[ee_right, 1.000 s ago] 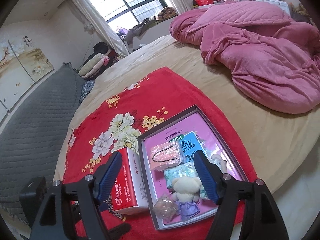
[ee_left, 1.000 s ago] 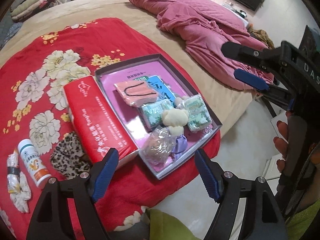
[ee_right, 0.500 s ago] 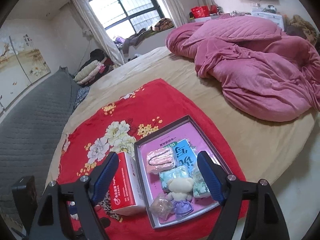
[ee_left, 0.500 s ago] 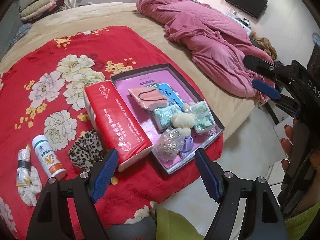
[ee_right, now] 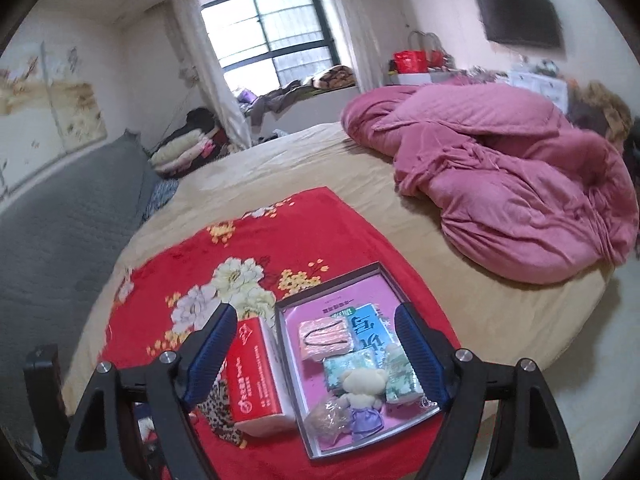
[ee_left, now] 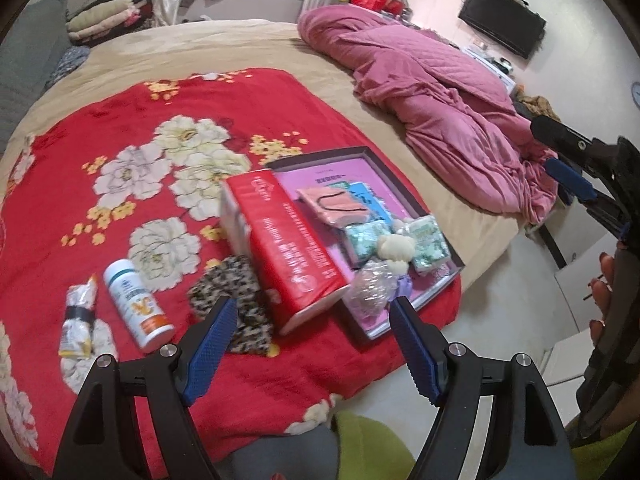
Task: Organize soft objects
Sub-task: 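Open the left tool to release the bag and withdraw both tools, then reach both tools toward the scrunchies lying on the bedcover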
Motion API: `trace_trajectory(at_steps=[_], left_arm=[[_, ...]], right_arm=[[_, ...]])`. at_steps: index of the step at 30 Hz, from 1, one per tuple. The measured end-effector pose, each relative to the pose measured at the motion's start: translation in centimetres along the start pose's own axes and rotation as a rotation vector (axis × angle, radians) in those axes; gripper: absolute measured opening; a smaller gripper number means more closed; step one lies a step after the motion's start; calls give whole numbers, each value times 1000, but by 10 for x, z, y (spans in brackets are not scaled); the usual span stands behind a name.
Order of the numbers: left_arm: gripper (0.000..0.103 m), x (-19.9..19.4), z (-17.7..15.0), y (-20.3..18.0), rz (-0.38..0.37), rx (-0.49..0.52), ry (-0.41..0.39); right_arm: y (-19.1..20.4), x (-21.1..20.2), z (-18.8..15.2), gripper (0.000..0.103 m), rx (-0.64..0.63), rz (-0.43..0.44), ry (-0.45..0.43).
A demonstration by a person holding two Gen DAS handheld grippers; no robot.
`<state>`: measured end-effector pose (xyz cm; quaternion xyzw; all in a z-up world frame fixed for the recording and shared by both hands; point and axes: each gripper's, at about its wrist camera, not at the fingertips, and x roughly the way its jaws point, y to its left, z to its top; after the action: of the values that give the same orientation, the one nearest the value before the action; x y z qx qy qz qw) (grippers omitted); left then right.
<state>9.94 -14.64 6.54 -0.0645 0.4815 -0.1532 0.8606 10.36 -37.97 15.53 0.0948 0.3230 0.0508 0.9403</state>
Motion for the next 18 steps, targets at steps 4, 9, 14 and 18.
trace_trajectory(at_steps=[4,9,14,18], left_arm=[[80,-13,-9,26,18,-45,-11],[80,-29,-21,59,46,-89,-31],[80,-48,-29,92,69,-149,-57],[80,-62,-36,122,96,-203,-75]], right_arm=[[28,1,-7,81,-53,20,8],[68,5,-15,81,-139,45,19],[93,10,-17,81,-124,107,39],[111,13,-22,81,-159,116,50]])
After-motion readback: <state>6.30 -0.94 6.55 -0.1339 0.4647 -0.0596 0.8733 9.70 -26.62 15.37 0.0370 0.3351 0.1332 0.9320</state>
